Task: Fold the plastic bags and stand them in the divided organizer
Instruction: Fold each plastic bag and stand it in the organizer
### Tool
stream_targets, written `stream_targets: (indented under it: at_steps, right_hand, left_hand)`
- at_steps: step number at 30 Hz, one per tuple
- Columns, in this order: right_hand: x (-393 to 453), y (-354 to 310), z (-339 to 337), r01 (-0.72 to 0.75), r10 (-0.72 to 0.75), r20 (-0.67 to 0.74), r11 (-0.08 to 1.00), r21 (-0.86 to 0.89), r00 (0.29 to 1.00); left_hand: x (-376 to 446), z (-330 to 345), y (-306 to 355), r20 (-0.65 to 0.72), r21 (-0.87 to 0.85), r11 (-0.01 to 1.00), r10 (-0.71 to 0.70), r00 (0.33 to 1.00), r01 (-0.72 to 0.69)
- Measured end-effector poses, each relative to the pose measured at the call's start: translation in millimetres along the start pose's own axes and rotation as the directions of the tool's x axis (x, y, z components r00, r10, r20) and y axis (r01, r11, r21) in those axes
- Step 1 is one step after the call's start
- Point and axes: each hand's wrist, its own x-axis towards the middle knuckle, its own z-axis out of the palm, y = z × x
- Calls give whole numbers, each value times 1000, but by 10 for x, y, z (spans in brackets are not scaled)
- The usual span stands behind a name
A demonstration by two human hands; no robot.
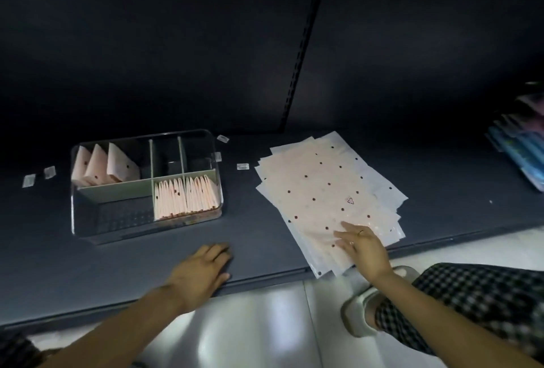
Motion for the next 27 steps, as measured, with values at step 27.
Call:
stream_targets:
  at_steps: [27]
  right_hand:
    - [204, -271, -287, -547, -174, 676, 461, 698, 716]
  left_hand:
    - [264, -135, 515, 568, -816, -418, -457, 684, 399]
